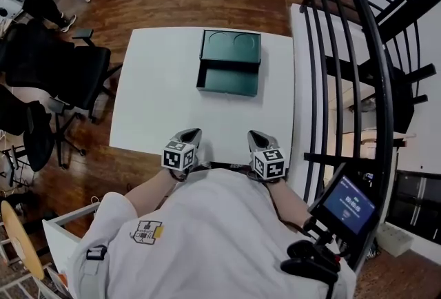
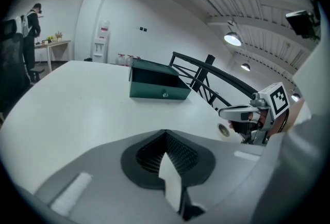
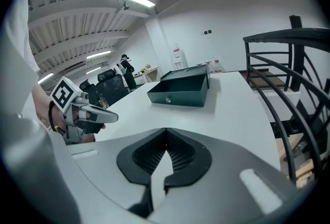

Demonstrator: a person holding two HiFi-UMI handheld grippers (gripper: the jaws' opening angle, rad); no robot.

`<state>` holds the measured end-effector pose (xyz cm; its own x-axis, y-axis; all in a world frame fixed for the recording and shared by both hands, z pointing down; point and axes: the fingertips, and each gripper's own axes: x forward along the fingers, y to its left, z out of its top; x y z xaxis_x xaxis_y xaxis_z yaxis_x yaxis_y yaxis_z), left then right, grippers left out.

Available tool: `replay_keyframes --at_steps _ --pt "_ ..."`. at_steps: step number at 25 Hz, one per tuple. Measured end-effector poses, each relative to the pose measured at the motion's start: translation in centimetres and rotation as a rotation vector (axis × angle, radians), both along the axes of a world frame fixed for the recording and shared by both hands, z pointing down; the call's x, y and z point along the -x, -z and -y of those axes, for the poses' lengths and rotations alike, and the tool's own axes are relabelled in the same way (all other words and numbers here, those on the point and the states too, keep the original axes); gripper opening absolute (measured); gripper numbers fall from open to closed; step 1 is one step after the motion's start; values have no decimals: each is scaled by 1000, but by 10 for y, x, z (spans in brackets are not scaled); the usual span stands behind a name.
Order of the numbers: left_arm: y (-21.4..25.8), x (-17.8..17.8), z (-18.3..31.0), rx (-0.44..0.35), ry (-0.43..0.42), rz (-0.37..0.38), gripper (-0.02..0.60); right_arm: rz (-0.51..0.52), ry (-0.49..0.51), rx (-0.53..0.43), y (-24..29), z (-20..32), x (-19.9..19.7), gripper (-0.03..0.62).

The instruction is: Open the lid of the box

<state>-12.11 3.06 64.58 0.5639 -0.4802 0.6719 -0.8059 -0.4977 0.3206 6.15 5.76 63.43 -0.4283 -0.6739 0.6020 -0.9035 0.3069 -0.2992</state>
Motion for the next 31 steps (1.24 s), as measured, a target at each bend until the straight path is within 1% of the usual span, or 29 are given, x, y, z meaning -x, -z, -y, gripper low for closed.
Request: replay_keyframes --at_steps 14,18,23,31 --pt "6 12 4 -2 -18 -28 0 -43 -10 -11 6 6 8 -2" --pt "6 18 4 0 -5 -31 0 -46 -3 -19 7 11 15 -2" --pt "8 13 0 -1 -1 -41 0 -53 1 -24 9 12 12 -2" --pt "12 15 0 3 6 -47 0 -52 -2 -26 14 12 15 -2"
